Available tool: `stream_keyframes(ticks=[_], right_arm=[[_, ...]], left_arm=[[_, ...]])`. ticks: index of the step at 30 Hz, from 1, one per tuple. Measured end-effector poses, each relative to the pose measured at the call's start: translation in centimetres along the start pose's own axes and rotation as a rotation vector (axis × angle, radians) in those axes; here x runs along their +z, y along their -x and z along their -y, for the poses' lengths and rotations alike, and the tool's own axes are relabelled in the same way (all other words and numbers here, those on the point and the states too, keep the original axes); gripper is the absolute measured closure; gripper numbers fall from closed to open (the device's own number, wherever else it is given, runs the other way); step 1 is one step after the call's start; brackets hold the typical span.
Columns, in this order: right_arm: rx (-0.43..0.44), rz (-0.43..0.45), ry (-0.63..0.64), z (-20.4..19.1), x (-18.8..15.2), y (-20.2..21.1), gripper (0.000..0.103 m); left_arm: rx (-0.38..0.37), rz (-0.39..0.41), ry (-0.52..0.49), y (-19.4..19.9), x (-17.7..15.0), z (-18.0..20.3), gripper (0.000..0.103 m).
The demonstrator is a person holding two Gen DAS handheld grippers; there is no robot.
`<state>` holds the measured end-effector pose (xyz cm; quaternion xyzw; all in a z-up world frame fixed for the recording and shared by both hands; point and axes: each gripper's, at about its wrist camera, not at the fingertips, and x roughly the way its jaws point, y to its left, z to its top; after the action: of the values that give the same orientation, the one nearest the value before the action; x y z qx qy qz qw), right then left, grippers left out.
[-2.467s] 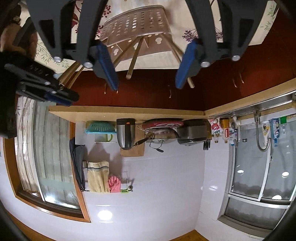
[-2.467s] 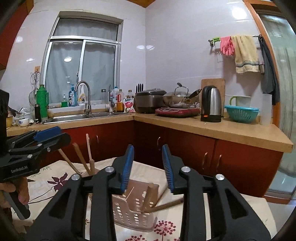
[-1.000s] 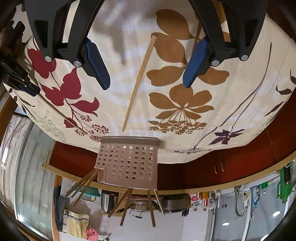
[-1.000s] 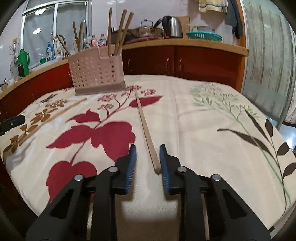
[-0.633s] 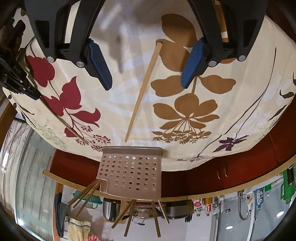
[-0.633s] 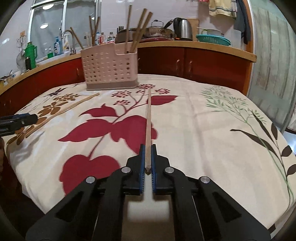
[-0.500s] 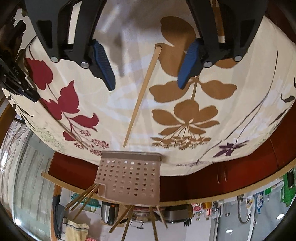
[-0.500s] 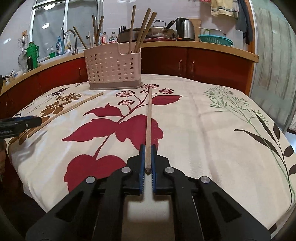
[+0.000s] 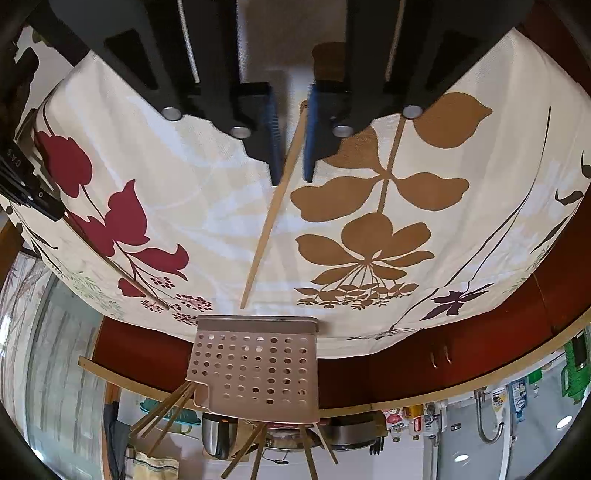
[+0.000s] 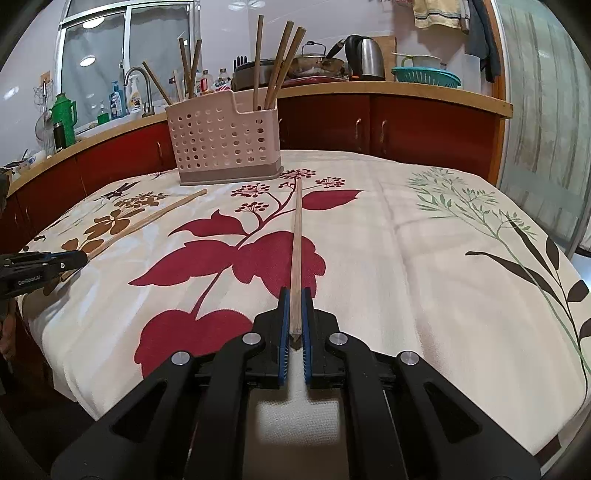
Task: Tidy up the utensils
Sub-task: 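Close the right tool on the loose wooden chopstick, then lift the held chopstick in the right tool toward the pink caddy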
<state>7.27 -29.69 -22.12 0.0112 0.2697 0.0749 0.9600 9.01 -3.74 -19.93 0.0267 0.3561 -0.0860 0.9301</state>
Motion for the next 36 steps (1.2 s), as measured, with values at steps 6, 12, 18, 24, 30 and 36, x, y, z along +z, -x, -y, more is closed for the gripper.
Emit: stream_keyframes(ticks=[6,12,18,24,30,36], right_arm=[[0.002,0.019,0.005,-0.2,0.5,0.8,0.096],[0.004,0.054,0.004,-0.3,1.6,2.2,0.096],[0.002,0.112,0.006,-0.6,3.5,4.2,0.096],[-0.002,0.166,0.01,-0.9,5.4,6.1,0.096],[-0.007,0.211,0.018,-1.3,7.2,7.9,0.096],[-0.006,0.247,0.027,-1.8,8.8,9.3,0.096]], left_arm=[[0.006,0.023,-0.026,0.8,0.1,0.4,0.097],[0.024,0.097,-0.059,3.0,1.2,0.7,0.097],[0.031,0.189,-0.074,5.7,2.7,0.9,0.097],[0.043,0.275,-0.093,8.1,4.2,0.8,0.097],[0.035,0.333,-0.092,10.0,5.4,0.4,0.097],[0.015,0.367,-0.087,11.4,6.4,0.1,0.097]])
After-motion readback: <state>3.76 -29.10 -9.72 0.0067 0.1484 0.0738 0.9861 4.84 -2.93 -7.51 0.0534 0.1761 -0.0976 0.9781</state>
